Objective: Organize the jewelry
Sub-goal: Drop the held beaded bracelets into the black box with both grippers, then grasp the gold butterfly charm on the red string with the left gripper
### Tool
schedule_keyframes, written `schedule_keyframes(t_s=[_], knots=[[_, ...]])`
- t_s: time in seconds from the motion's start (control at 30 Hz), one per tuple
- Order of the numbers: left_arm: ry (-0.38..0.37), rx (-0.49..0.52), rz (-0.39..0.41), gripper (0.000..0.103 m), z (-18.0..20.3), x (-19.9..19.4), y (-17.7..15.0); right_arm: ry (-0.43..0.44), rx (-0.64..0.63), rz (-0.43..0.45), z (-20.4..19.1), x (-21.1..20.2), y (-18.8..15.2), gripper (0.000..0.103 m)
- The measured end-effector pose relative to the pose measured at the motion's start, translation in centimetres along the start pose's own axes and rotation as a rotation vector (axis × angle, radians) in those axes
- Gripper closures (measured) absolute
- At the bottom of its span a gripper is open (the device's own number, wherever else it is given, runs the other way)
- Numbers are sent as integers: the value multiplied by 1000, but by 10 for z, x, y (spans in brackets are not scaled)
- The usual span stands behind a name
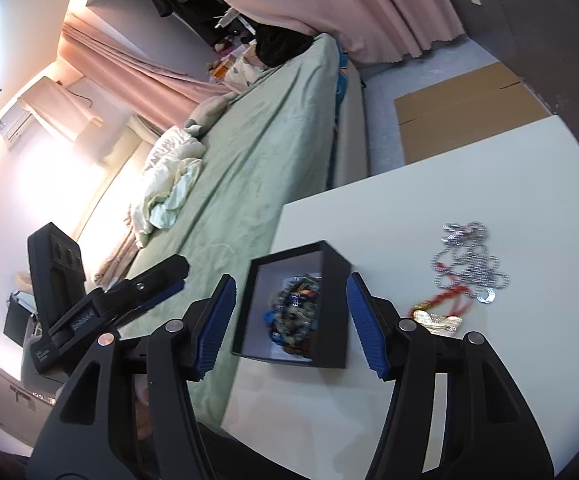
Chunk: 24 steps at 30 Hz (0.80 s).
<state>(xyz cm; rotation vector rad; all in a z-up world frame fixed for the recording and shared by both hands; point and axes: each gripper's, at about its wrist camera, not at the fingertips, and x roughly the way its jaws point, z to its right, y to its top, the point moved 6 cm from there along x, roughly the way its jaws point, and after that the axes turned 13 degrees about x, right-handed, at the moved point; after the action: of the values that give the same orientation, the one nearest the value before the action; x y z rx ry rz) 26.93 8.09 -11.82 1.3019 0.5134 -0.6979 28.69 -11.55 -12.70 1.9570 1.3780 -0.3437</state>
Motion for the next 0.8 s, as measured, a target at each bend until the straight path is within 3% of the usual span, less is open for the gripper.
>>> schedule_keyframes(t_s=[0.2,0.4,0.63,0.8], knots=[[7,61,-1,9,18,6,0,-57,39,19,30,-20,5,45],[-46,130,-65,25,54,25,-9,-130,93,27,59,-34,8,45],[-92,210,-114,29,98,44,-18,-158,130,31,77,-48,9,41],[-141,209,-183,40,122,64,-18,-159,160,45,88,-58,13,41]])
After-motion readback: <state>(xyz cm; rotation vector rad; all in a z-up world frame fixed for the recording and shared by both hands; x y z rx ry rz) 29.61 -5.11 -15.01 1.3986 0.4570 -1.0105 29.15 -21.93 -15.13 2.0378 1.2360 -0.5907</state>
